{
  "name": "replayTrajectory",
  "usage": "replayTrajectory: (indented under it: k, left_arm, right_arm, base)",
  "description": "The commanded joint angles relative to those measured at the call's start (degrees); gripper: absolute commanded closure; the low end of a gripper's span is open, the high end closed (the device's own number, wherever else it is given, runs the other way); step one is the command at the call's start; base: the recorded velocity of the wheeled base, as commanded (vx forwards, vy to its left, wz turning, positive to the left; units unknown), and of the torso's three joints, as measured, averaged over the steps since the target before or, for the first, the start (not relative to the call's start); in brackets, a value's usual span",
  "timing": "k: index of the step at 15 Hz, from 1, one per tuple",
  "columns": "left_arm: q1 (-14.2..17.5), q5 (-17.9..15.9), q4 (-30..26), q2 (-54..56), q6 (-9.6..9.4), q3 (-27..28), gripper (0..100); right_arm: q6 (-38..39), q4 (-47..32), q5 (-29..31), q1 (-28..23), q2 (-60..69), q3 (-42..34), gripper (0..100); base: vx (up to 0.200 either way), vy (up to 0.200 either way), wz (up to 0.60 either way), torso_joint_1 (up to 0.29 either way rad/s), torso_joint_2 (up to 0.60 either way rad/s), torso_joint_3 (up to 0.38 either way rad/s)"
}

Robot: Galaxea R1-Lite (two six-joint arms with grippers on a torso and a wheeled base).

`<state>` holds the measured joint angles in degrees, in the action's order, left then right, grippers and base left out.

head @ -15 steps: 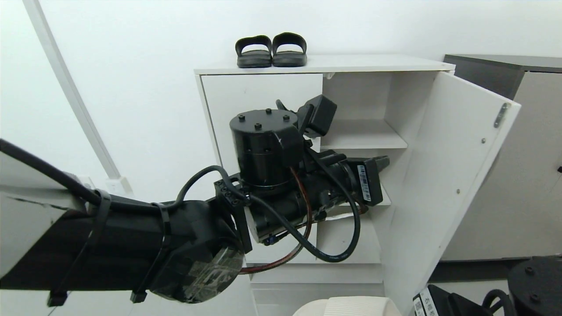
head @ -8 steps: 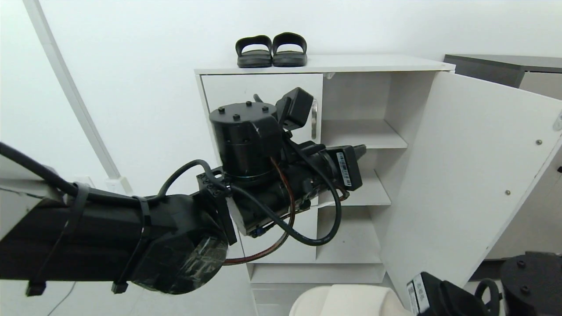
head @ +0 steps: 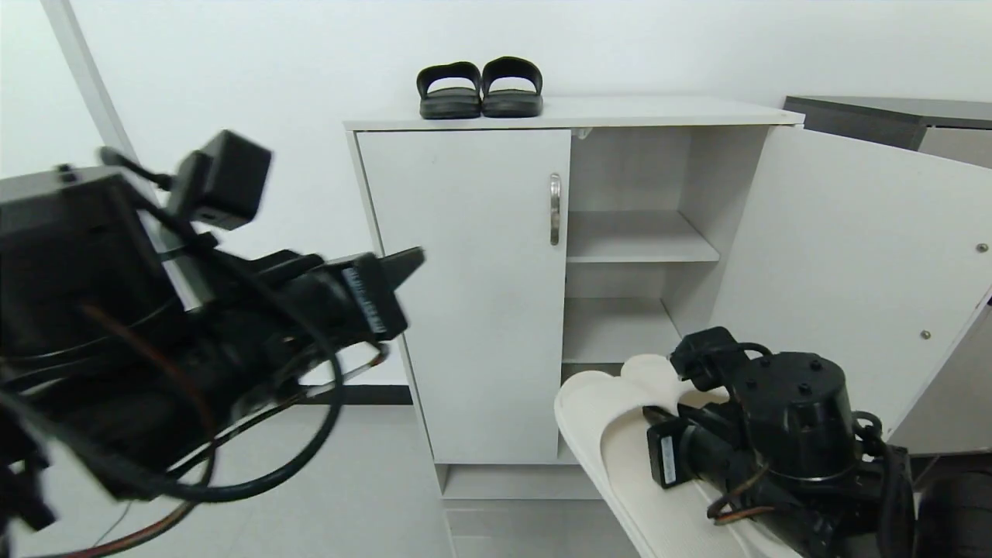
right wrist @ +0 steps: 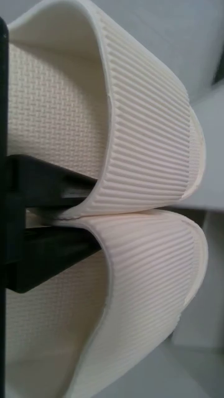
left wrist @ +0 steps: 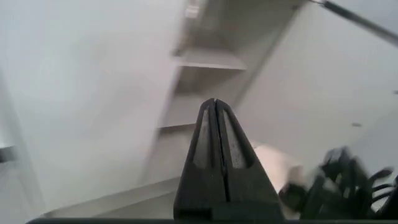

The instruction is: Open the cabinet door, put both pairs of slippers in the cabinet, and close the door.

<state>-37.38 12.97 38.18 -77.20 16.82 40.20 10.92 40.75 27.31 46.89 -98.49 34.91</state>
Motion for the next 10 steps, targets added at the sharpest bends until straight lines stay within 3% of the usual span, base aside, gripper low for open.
replayTrajectory:
  k: [1, 3, 5, 7, 10]
  left_arm:
    - [13.6, 8.3, -14.5, 24.5, -4.78, -13.0, 100]
    - [25.4, 8.5, -21.4, 35.8, -6.98, -17.8, 100]
    - [35.0, 8.9, -25.3, 47.8, -8.82, -24.8, 100]
    - [39.0, 8.8, -28.1, 59.3, -10.49, -31.9, 100]
    - [38.8, 7.3, -38.1, 72.5, -10.49, -36.2, 100]
  right_arm:
    - [0.3, 0.1, 1.7, -1.4, -3.7, 2.6, 100]
    - [0.2, 0.1, 4.0, -1.4, -4.5, 3.1, 100]
    - [0.3, 0.1, 4.1, -1.4, -4.8, 3.1, 100]
    - [0.2, 0.1, 4.1, -1.4, -4.8, 2.9, 100]
    - [0.2, 0.1, 4.2, -1.4, -4.8, 2.9, 100]
  base:
    - [0.000, 0.000, 0.00, 0.000, 0.00, 0.000]
    - [0.000, 0.000, 0.00, 0.000, 0.00, 0.000]
    - [0.000, 0.000, 0.00, 0.000, 0.00, 0.000]
    - [0.000, 0.000, 0.00, 0.000, 0.00, 0.000]
    - [0.000, 0.000, 0.00, 0.000, 0.00, 0.000]
